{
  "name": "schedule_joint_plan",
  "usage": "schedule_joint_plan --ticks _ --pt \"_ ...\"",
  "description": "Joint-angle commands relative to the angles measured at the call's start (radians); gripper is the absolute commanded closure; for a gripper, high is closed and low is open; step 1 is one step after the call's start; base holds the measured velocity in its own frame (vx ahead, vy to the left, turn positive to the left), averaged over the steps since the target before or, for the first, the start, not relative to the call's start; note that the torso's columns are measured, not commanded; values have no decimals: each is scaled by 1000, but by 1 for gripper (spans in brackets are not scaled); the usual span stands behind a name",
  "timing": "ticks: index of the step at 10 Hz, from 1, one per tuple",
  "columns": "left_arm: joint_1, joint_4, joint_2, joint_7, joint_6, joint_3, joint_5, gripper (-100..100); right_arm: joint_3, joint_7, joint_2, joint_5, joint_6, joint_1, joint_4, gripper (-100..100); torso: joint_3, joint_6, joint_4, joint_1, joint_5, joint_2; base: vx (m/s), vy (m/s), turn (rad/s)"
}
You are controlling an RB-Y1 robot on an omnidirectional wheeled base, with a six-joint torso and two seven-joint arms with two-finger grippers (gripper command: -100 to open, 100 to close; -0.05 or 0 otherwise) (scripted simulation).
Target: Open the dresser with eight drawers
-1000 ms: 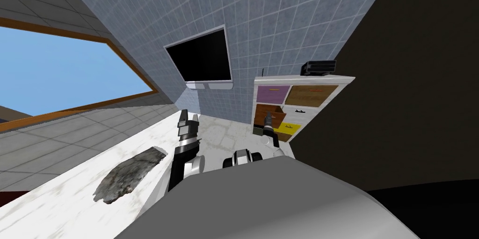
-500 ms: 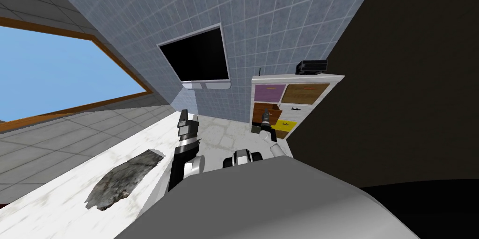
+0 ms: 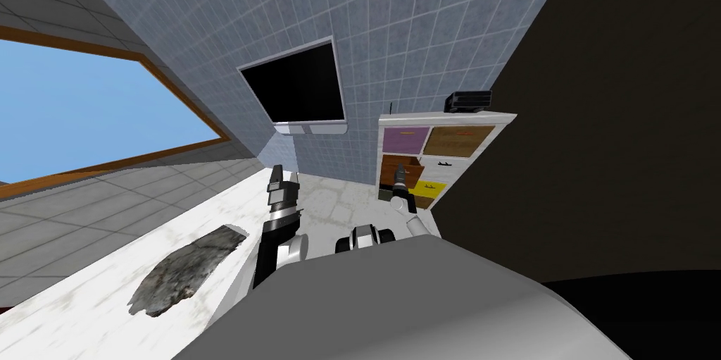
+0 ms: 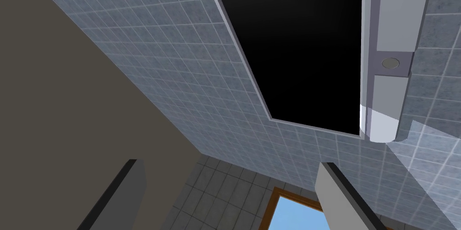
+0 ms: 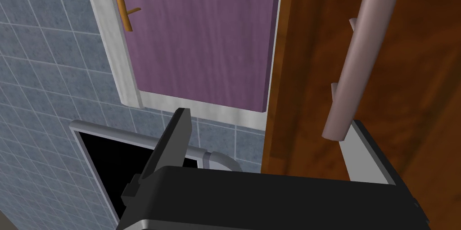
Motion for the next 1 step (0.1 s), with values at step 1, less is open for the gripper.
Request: schedule_joint_plan --ticks 1 --pt "0 0 0 0 0 0 0 0 0 0 0 0 0 0 0 0 0 0 0 0 0 0 0 0 0"
